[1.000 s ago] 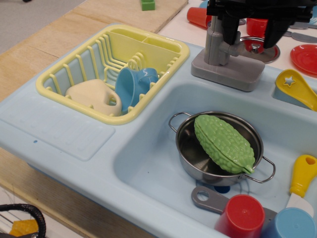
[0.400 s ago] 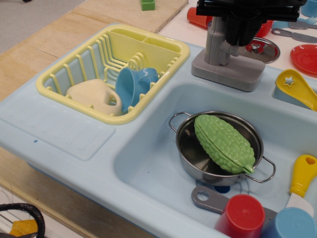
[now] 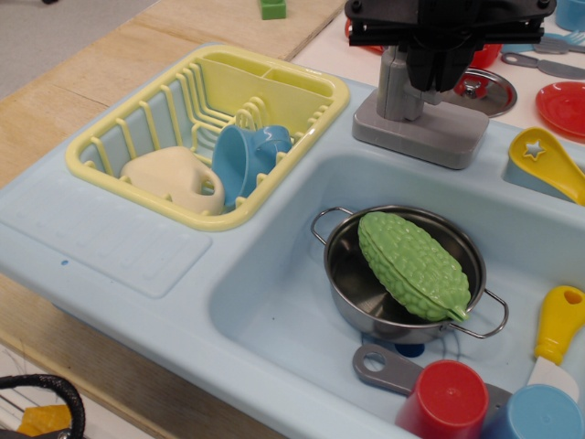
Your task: Turn lever vertical to front
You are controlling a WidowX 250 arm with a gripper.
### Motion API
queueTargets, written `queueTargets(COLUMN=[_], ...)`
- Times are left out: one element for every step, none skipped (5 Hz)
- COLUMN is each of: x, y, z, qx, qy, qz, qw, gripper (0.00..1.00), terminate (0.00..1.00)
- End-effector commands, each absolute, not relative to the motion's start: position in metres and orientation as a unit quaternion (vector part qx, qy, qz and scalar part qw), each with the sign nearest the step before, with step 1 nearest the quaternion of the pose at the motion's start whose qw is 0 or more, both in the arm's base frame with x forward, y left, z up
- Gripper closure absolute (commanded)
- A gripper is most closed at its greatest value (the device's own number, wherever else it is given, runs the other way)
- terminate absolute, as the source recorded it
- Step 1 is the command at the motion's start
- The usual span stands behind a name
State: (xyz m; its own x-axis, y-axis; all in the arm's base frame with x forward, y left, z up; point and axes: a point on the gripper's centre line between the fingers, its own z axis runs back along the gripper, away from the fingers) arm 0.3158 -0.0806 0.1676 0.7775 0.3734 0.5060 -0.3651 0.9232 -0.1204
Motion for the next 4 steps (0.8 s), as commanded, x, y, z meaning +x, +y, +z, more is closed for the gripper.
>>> queueTargets(x=[0.303, 0.298, 0.288, 0.283], y=[-0.072, -0.067, -0.062, -0.059], z=[0.171, 0.162, 0.151, 0.145], qx=[-0.026, -0.035, -0.045, -0.051], qy=[-0.27, -0.254, -0.249, -0.242], qz=[0.22, 0.239, 0.26, 0.272], qw=[0.937, 0.937, 0.932, 0.93], gripper=[1.0, 1.0, 1.0, 1.0], terminate=[0.0, 0.0, 0.0, 0.0])
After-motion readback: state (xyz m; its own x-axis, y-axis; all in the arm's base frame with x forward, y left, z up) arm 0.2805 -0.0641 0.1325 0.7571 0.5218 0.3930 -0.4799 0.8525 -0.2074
